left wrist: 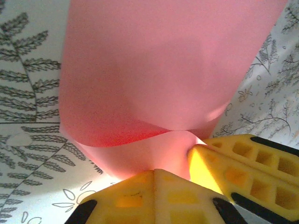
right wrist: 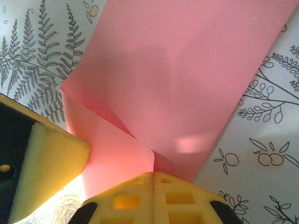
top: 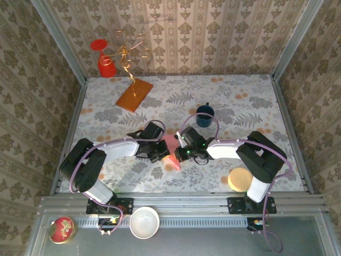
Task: Fold a paper plane with a square sheet of paper (pick it up from the middle)
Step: Third fold the triangle at the center of the table.
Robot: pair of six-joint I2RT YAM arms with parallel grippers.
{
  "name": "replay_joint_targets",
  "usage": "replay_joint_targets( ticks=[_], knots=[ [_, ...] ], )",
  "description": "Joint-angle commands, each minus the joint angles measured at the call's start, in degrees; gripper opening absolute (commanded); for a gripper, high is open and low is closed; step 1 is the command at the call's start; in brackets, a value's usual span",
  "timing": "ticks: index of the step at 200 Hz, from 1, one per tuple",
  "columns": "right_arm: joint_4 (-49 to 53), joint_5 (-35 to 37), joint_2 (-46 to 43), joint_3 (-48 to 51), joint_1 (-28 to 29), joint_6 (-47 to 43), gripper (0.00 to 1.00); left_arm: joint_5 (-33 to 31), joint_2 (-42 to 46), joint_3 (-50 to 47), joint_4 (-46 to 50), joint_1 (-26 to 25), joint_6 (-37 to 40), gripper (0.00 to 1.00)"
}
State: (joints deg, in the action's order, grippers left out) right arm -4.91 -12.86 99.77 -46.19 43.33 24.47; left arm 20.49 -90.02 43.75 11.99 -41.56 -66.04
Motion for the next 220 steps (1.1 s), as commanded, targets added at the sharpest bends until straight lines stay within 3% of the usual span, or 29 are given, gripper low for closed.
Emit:
replay_joint_targets(
  ticks=[1,220],
  knots=[
    [2.28,0.03,2.01,-0.98,-0.18,0.93,0.00,-1.07,0.81,-0.85,1.46,-0.13,-1.24,0.07],
    [2.59,-0.23,2.10,-1.13,-0.22,1.11,0.00,-1.86,-1.29,-2.17,1.26,-0.09,-1.29,0.06]
  ],
)
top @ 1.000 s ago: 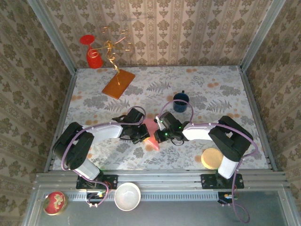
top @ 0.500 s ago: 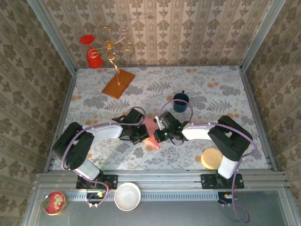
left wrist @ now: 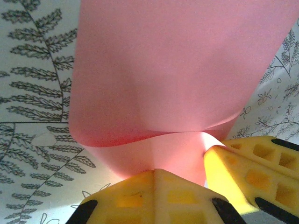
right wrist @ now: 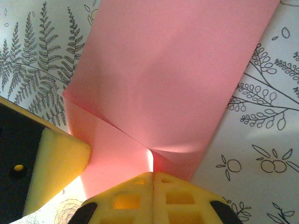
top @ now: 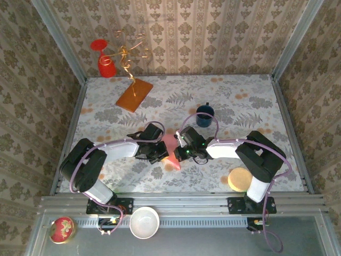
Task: Fold a paper plane with a square sheet of paper (pick it up from the middle)
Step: Third fold the triangle at the center of the table.
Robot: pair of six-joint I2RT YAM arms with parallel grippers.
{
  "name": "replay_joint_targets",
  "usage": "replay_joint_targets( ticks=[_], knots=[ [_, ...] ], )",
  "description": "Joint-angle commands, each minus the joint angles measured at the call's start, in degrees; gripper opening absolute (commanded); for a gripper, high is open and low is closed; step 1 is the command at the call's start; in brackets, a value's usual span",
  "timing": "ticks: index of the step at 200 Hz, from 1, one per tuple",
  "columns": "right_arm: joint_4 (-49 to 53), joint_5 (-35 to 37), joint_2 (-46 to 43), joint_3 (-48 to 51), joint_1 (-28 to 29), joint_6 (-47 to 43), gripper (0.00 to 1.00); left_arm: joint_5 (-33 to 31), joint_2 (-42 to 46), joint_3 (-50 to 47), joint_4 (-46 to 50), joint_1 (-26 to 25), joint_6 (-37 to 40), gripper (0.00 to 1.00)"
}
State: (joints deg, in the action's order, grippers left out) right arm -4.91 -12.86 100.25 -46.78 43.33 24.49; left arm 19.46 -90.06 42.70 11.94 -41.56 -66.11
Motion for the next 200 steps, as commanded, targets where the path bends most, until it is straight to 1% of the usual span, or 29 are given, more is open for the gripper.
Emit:
replay_joint_targets(
  ticks=[1,81,107,111,131,144,152,163,173,187,200],
  knots=[
    [2.56,-0.23,1.62,-0.57,-0.24,1.09,0.00,-0.83,-1.29,-1.13,1.32,-0.09,-1.22,0.06],
    [2.70,-0.51,1.44,-0.67,-0.20,1.26,0.00,-1.23,-2.79,-0.87,2.18,-0.10,-1.09,0.05],
    [3.80,-0.50,0.04,-1.34,-0.24,2.01,0.00,-1.69,-3.62,-0.85,3.64,-0.10,-1.13,0.04],
    [4.05,-0.43,-0.39,-1.52,-0.19,2.28,0.02,-1.79,-3.76,-0.93,3.77,-0.04,-1.22,0.04],
    [6.65,0.43,-3.60,-2.95,-0.48,3.93,0.21,-2.10,-4.24,-1.37,3.92,0.08,-1.48,0.04],
    [9.56,2.26,-5.87,-4.28,-0.78,5.13,0.34,-2.24,-4.40,-1.61,3.88,0.25,-1.50,0.03],
    [11.24,3.40,-7.05,-4.82,-0.93,5.80,0.39,-2.37,-4.42,-1.65,3.78,0.48,-1.40,0.03],
    [12.89,4.13,-8.33,-5.16,-1.44,6.84,0.42,-2.45,-4.51,-1.61,3.62,0.73,-1.16,0.03],
    [13.91,4.21,-9.41,-5.08,-1.96,8.01,0.43,-2.50,-4.51,-1.49,3.43,1.03,-0.81,0.03],
    [14.53,3.64,-10.52,-4.53,-2.67,9.65,0.42,-2.50,-4.51,-1.07,3.52,1.43,-0.28,0.03],
    [13.92,1.46,-11.48,-3.50,-3.03,10.37,0.40,-2.59,-4.60,-0.65,3.52,1.72,0.17,0.03]
  ],
)
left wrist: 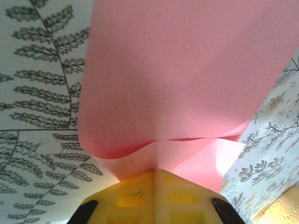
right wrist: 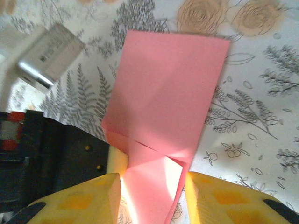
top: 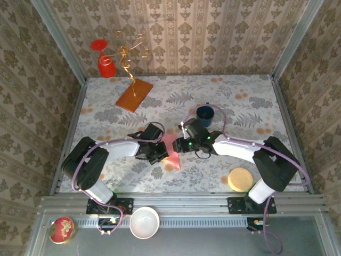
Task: Fold a paper plane with a square sheet of paper (pick it up from the middle)
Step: Third fold the triangle at the center of the table.
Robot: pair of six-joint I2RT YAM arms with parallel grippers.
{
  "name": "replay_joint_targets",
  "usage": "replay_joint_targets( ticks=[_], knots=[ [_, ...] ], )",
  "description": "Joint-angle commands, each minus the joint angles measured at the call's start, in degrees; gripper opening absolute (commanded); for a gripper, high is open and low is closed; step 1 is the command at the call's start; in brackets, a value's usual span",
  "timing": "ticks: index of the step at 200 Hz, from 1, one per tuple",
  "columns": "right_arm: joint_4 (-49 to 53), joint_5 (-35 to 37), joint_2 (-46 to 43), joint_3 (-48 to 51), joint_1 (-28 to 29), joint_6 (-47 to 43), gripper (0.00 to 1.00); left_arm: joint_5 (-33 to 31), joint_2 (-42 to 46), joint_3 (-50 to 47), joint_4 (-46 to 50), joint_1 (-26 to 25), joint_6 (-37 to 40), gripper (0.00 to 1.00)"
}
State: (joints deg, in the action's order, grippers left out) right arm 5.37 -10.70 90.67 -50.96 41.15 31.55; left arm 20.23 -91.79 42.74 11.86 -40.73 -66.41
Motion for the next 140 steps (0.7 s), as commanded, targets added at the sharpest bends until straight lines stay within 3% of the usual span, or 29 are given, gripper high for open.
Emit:
replay_joint_targets(
  ticks=[1,70,140],
  knots=[
    [3.62,-0.93,-1.99,0.77,-0.87,3.33,0.40,-3.36,-2.87,-0.67,3.57,0.90,0.53,0.03],
    [2.91,-14.72,0.37,1.52,0.18,4.89,0.11,-2.50,-5.03,1.82,4.00,1.89,2.98,0.02],
    [4.46,-15.58,7.70,-3.12,3.30,4.49,0.04,-1.77,-5.51,1.38,4.06,1.88,3.22,0.02]
  ],
)
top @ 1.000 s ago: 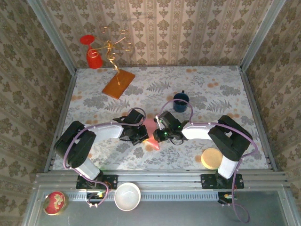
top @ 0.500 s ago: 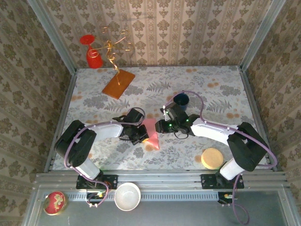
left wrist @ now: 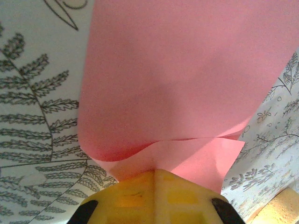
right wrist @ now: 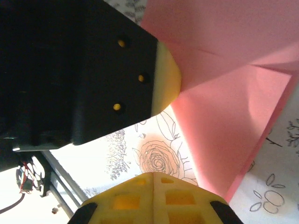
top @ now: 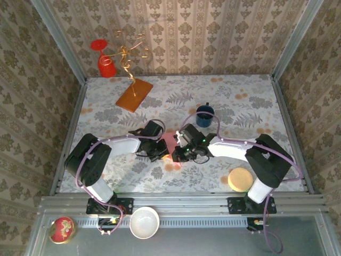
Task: Fold a paper plane with a square sheet of paper (pick it up from the middle)
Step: Third fold the triangle at the center of the table.
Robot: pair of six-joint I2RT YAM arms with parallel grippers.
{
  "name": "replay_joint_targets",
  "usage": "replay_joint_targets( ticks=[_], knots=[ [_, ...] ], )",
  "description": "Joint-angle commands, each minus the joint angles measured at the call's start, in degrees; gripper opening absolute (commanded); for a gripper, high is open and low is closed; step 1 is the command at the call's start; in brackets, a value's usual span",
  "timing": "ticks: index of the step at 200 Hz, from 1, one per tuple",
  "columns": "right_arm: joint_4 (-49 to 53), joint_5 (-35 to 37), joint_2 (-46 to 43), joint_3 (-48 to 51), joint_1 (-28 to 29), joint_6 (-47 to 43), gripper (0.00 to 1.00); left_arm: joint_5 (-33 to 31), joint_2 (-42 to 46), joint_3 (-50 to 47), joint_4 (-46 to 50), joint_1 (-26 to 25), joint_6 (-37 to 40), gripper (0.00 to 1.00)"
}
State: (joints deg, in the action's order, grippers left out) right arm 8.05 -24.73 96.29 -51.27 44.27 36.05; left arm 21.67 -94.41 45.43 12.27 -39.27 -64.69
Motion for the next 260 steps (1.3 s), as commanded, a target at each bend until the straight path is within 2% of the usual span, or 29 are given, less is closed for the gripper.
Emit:
replay_joint_targets(
  ticks=[1,96,260],
  knots=[
    [1.82,-1.55,2.16,-2.85,0.19,-0.02,0.04,-3.22,-2.88,-1.31,3.64,0.42,1.49,0.02],
    [3.65,-0.96,6.58,-4.81,0.21,-0.39,0.02,-2.60,-3.32,-1.31,3.37,0.60,1.93,0.02],
    [6.64,2.76,7.42,-4.13,0.09,-1.22,0.00,-3.21,-3.67,-2.56,4.37,1.04,2.45,0.01]
  ],
)
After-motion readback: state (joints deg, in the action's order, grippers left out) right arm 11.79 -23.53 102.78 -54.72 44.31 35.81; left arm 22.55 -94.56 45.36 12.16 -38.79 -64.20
